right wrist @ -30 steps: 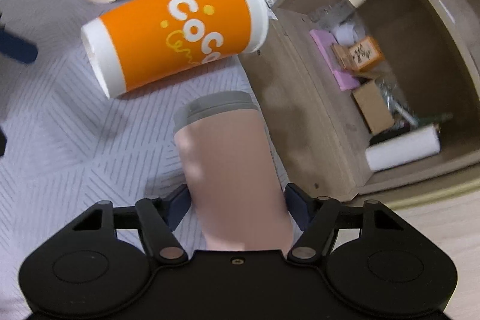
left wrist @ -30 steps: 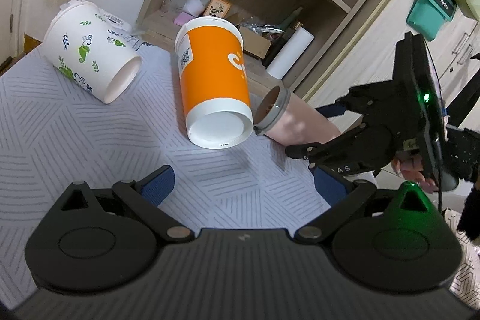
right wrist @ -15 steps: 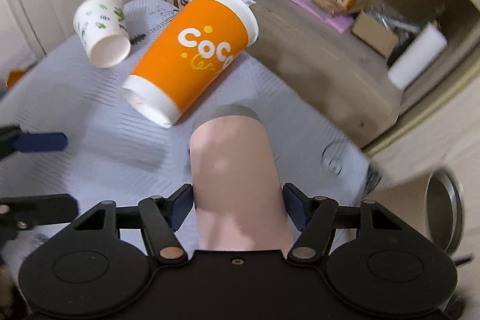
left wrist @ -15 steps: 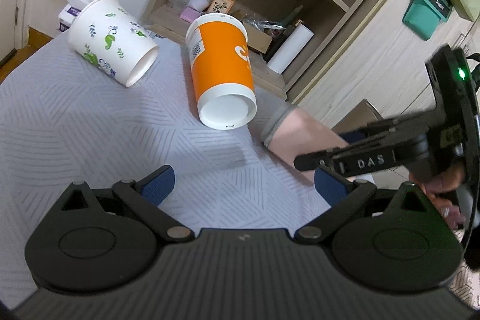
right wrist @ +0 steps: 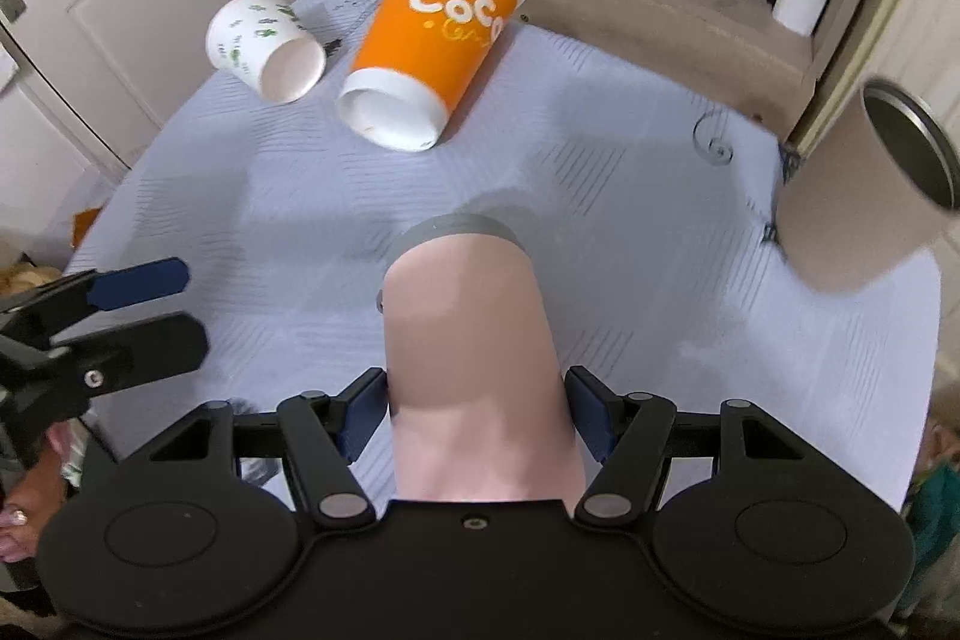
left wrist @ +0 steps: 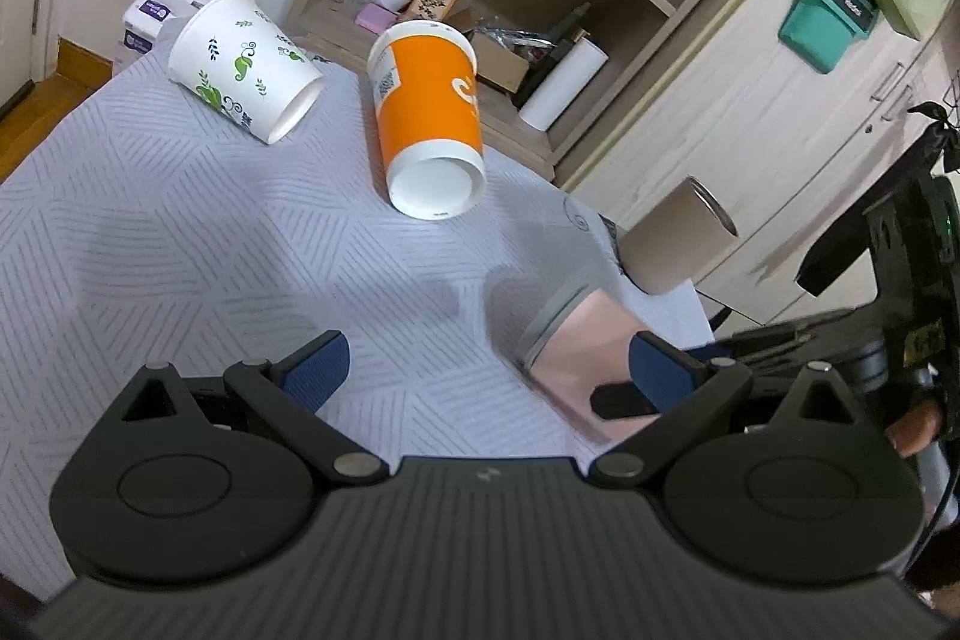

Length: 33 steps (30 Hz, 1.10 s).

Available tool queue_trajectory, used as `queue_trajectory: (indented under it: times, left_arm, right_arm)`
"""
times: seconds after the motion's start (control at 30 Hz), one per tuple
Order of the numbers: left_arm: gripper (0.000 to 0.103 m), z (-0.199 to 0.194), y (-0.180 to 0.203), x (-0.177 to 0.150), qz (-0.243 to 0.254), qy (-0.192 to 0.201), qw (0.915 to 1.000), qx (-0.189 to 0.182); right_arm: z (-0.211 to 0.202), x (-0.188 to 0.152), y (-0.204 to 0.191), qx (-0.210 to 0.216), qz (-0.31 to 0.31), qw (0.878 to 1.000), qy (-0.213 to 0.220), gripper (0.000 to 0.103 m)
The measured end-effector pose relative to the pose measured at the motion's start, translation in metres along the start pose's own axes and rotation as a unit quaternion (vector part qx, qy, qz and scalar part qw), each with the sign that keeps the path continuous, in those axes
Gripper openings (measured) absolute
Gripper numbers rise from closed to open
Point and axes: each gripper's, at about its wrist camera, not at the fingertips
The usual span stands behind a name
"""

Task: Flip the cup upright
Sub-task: 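Close the right gripper around the pink tumbler's body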

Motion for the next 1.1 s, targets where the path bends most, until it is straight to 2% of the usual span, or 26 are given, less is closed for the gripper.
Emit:
queue_trajectory:
  times: [0.1, 0.23, 0.43, 0.53, 0.63, 0.77, 0.9, 1.1]
  left_arm:
    - [0.1, -0.003, 0.005, -0.004, 0.001, -0.009, 1.0, -0.003]
    - [0.1, 0.001, 0.008, -0.01, -0.01, -0.025, 0.9996, -0.011]
    - [0.1, 0.015, 0.008, -0.013, -0.035, -0.054, 0.9975, -0.029]
    - [0.1, 0.026, 0.005, -0.013, -0.059, -0.066, 0.9957, -0.028]
    - [0.1, 0.037, 0.007, -0.012, -0.069, -0.081, 0.9936, -0.036]
    - [0.1, 0.053, 0.013, -0.014, -0.077, -0.102, 0.9904, -0.053]
    - [0.1, 0.071, 0.016, -0.02, -0.106, -0.117, 0.9851, -0.068]
    - [0.098, 0.087, 0.024, -0.023, -0.11, -0.115, 0.9856, -0.057]
  right_arm:
    - [-0.004, -0.013, -0.001, 0.024, 0.018, 1.0, -0.002, 0.07]
    - [0.002, -0.028, -0.001, 0.024, 0.027, 0.999, -0.019, 0.07]
    - [0.002, -0.033, 0.001, 0.042, 0.016, 0.999, 0.004, 0.07]
    - [-0.001, -0.039, 0.003, 0.039, 0.008, 0.999, 0.019, 0.08]
    - [-0.004, -0.043, 0.011, 0.059, 0.004, 0.998, 0.029, 0.085]
    - [-0.009, -0.052, 0.021, 0.079, 0.0, 0.996, 0.036, 0.086]
    - [-0.014, -0.061, 0.026, 0.096, -0.009, 0.994, 0.042, 0.086]
    - [-0.02, -0.065, 0.029, 0.115, -0.022, 0.992, 0.051, 0.086]
Point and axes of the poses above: each gripper's, at about its wrist camera, not at the fingertips, and z roughly the way its jaws point, y to its right, x to its top, and after that the axes turned 13 degrees about -x, right-handed
